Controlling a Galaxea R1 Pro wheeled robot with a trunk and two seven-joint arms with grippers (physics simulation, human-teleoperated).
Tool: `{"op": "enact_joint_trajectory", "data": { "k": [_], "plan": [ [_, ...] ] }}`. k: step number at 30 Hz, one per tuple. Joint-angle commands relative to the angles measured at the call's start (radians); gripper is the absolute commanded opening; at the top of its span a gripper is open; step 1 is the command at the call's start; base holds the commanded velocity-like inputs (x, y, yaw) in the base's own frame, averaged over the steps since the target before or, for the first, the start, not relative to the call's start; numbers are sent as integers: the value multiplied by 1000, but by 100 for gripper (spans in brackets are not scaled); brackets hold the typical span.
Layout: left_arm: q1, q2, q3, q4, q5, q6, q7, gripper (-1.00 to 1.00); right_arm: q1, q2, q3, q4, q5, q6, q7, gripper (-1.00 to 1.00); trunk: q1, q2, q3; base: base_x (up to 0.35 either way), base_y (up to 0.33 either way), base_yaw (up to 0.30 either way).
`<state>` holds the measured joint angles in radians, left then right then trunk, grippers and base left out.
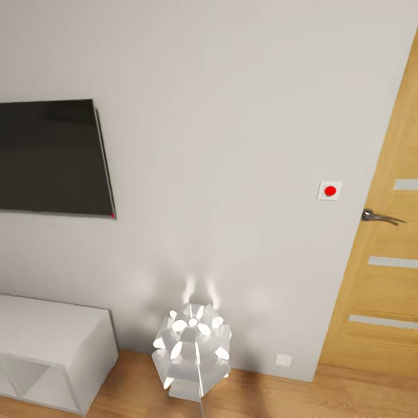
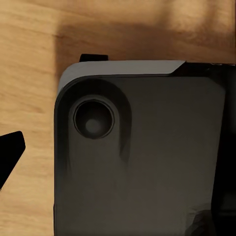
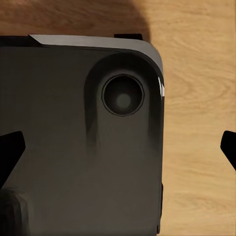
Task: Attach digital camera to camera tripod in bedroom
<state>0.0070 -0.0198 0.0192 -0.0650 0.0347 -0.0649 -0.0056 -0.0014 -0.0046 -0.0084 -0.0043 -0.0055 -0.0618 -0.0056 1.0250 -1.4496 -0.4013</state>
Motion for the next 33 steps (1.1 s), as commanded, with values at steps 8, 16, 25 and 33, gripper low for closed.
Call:
{"op": "enact_joint_trajectory", "data": {
  "k": [8, 16, 25, 33],
  "plan": [
    [1, 0, 2, -2, 4, -1, -1, 100, 0, 0, -1, 0, -1, -3, -1, 100, 0, 0, -1, 0, 0, -215],
    [1, 0, 2, -2, 4, -1, -1, 100, 0, 0, -1, 0, -1, -3, -1, 100, 0, 0, -1, 0, 0, -215],
    [1, 0, 2, -3, 4, -1, -1, 100, 0, 0, -1, 0, -1, -3, -1, 100, 0, 0, -1, 0, 0, -229],
    [1, 0, 2, -3, 4, -1, -1, 100, 0, 0, -1, 0, -1, -3, -1, 100, 0, 0, -1, 0, 0, -239]
  ]
}}
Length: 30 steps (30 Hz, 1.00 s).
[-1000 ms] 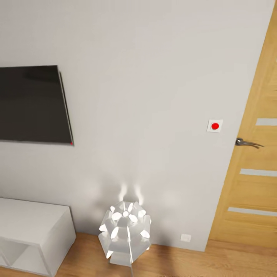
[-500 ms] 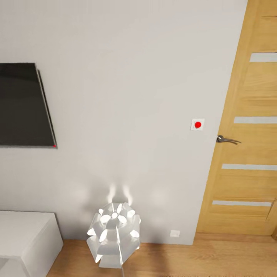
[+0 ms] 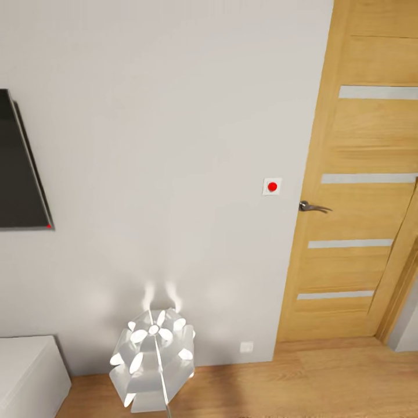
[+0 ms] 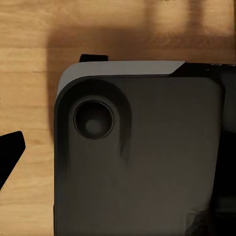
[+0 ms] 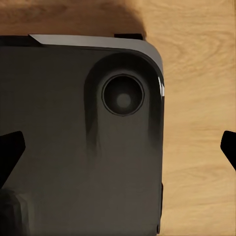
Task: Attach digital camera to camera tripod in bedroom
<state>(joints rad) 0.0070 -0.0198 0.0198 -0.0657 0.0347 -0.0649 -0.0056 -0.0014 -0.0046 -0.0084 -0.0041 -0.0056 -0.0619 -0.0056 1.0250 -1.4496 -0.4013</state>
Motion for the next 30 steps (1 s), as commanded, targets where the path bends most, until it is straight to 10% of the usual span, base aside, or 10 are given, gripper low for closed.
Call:
{"op": "enact_joint_trajectory", "data": {
  "k": [1, 30],
  "plan": [
    [1, 0, 2, -2, 4, -1, -1, 100, 0, 0, -1, 0, -1, -3, -1, 100, 0, 0, -1, 0, 0, -240],
    [1, 0, 0, -2, 4, -1, -1, 100, 0, 0, -1, -1, -1, -3, -1, 100, 0, 0, -1, 0, 0, -240]
  ]
}}
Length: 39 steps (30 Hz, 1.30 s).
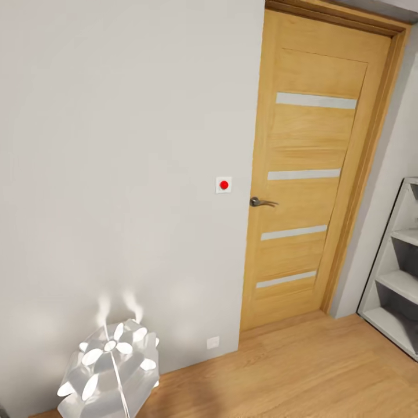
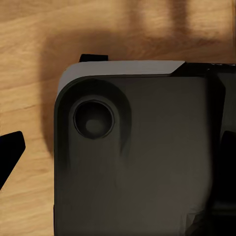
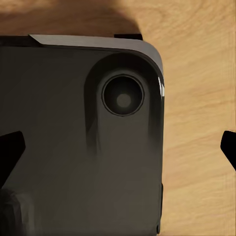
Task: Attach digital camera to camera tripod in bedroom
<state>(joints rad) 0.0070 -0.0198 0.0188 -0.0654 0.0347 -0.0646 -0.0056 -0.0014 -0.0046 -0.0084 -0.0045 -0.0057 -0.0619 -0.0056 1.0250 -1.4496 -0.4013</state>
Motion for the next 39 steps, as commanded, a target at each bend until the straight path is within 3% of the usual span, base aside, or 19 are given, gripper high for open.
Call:
{"op": "enact_joint_trajectory", "data": {
  "k": [1, 39],
  "plan": [
    [1, 0, 2, -2, 4, -1, -1, 100, 0, 0, -1, 0, -1, -3, -1, 100, 0, 0, -1, 0, 0, -240],
    [1, 0, 3, -2, 4, -1, -1, 100, 0, 0, -1, 0, 0, -3, -1, 100, 0, 0, -1, 0, 0, -240]
  ]
}}
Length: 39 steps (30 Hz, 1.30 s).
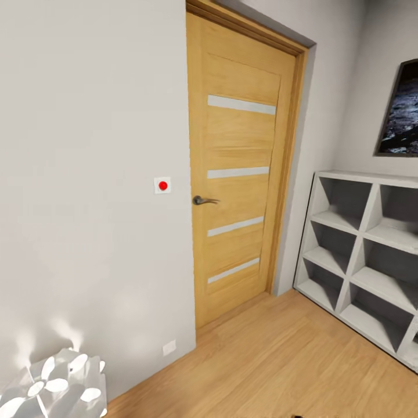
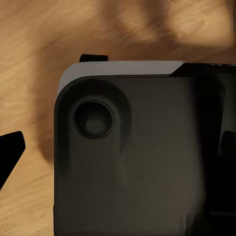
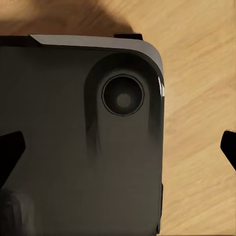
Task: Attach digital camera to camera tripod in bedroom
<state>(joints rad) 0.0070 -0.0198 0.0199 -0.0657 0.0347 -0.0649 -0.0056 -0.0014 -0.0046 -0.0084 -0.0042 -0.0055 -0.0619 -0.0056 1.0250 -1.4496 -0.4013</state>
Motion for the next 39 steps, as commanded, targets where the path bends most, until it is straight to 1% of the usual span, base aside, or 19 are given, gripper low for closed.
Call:
{"op": "enact_joint_trajectory", "data": {
  "k": [1, 39],
  "plan": [
    [1, 0, 2, -2, 4, -1, -1, 100, 0, 0, -1, 0, -1, -3, -1, 100, 0, 0, -1, 0, 0, -240],
    [1, 0, 1, -2, 4, -1, -1, 100, 0, 0, -1, 0, -1, -3, -1, 100, 0, 0, -1, 0, 0, -240]
  ]
}}
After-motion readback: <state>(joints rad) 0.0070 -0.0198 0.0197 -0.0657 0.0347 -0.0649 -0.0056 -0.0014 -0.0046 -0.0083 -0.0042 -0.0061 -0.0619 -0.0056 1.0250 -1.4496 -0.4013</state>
